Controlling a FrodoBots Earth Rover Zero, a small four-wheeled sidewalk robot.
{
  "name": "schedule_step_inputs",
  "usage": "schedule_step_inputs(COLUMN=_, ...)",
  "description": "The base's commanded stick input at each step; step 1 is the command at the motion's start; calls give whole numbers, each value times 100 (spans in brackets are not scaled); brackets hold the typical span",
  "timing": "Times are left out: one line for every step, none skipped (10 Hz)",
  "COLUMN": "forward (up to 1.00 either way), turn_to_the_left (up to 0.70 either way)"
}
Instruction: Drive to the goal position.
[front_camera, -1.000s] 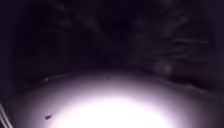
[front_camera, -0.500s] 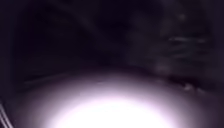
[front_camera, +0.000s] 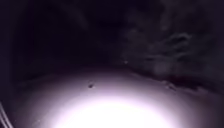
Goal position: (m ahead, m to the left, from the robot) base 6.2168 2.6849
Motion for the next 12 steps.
schedule_step_inputs(forward=100, turn_to_the_left=0)
schedule_step_inputs(forward=100, turn_to_the_left=0)
schedule_step_inputs(forward=100, turn_to_the_left=0)
schedule_step_inputs(forward=100, turn_to_the_left=0)
schedule_step_inputs(forward=100, turn_to_the_left=0)
schedule_step_inputs(forward=100, turn_to_the_left=0)
schedule_step_inputs(forward=100, turn_to_the_left=0)
schedule_step_inputs(forward=100, turn_to_the_left=0)
schedule_step_inputs(forward=100, turn_to_the_left=0)
schedule_step_inputs(forward=100, turn_to_the_left=0)
schedule_step_inputs(forward=100, turn_to_the_left=0)
schedule_step_inputs(forward=100, turn_to_the_left=0)
